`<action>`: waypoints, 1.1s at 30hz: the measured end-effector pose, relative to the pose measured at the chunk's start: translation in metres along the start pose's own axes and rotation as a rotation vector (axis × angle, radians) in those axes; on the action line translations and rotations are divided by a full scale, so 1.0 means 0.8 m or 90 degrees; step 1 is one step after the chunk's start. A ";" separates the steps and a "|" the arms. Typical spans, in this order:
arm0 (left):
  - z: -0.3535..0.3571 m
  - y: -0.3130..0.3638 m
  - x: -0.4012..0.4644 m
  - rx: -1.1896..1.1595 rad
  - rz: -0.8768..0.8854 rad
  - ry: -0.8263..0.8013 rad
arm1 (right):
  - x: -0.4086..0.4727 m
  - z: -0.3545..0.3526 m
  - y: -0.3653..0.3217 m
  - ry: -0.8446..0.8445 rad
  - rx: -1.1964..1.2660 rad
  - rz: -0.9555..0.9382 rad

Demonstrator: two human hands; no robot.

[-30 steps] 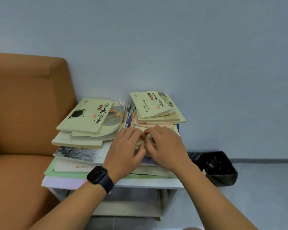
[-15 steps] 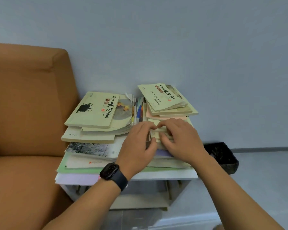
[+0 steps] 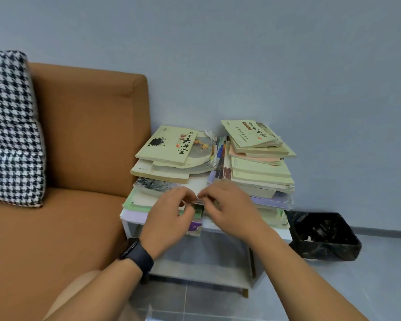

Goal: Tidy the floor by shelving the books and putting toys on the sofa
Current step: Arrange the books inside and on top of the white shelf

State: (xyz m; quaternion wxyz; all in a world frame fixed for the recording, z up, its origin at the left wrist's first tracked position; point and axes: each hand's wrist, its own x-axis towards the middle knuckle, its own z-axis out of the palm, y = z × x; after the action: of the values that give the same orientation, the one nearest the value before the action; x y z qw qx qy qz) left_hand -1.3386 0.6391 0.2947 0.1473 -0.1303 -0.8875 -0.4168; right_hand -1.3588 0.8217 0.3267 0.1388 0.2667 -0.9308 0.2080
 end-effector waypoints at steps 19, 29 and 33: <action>-0.032 -0.083 0.098 0.204 -0.087 0.055 | 0.036 -0.004 0.034 0.084 -0.035 -0.094; 0.010 -0.060 0.065 0.301 0.174 -0.140 | 0.043 0.000 0.031 0.100 0.038 -0.103; 0.004 -0.057 0.065 0.251 0.146 -0.055 | 0.040 0.003 0.025 0.108 0.059 -0.094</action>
State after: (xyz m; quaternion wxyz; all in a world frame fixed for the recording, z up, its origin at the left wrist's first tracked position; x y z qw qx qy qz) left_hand -1.4030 0.6188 0.2804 0.1781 -0.2172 -0.9365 -0.2100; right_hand -1.3965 0.8222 0.3299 0.2197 0.3218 -0.8829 0.2621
